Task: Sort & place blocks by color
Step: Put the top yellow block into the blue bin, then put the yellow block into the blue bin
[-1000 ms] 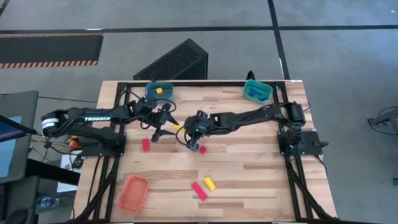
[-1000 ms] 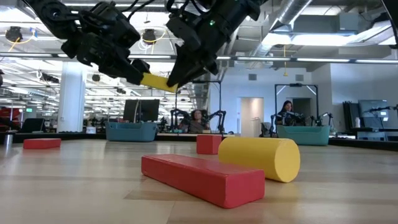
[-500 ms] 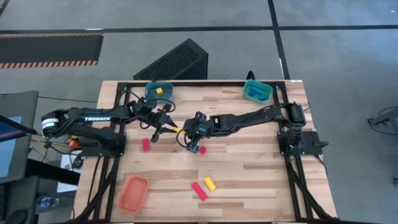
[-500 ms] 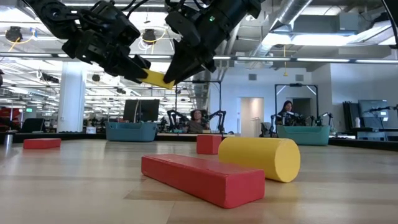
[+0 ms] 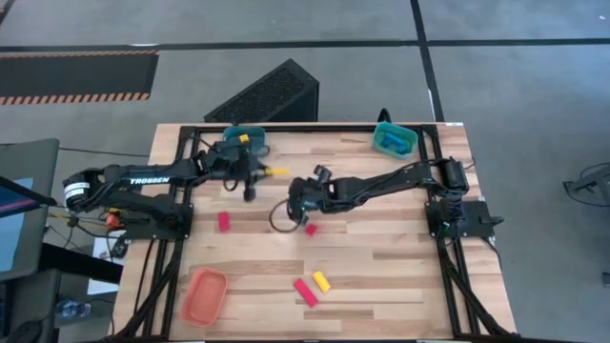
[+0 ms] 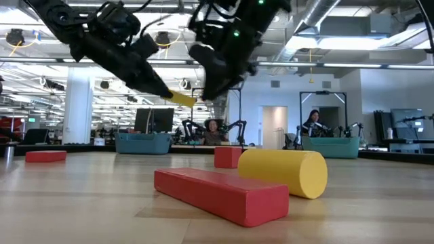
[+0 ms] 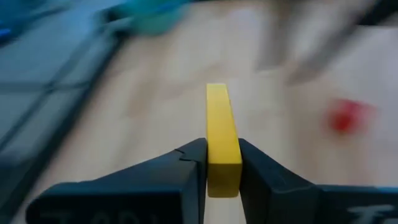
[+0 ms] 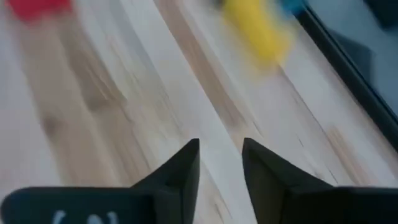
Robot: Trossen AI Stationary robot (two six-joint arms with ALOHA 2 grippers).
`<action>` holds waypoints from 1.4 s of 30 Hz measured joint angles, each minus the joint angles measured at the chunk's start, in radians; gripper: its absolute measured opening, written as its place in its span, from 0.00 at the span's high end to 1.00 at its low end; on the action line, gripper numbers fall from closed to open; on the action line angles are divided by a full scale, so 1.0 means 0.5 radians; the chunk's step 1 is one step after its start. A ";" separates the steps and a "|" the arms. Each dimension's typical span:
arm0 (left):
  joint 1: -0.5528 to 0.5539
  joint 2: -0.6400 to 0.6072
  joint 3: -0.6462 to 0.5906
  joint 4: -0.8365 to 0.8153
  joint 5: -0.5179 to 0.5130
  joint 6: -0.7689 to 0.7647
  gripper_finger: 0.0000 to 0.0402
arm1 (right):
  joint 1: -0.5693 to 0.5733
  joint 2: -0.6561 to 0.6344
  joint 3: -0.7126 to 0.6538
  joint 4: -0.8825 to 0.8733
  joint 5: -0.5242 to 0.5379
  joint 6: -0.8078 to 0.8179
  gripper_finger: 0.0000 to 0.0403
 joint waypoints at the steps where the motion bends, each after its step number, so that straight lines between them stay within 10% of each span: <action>1: 0.020 0.000 0.000 0.010 -0.150 -0.062 0.91 | 0.005 0.000 -0.001 -0.091 0.060 0.064 0.64; 7: 0.255 0.000 0.000 -0.062 -0.787 -0.377 0.90 | 0.000 -0.003 -0.047 -0.299 0.236 0.221 0.58; 42: 0.773 0.000 -0.061 -0.208 -0.825 -0.529 0.73 | -0.054 -0.003 -0.261 0.180 0.156 0.221 0.63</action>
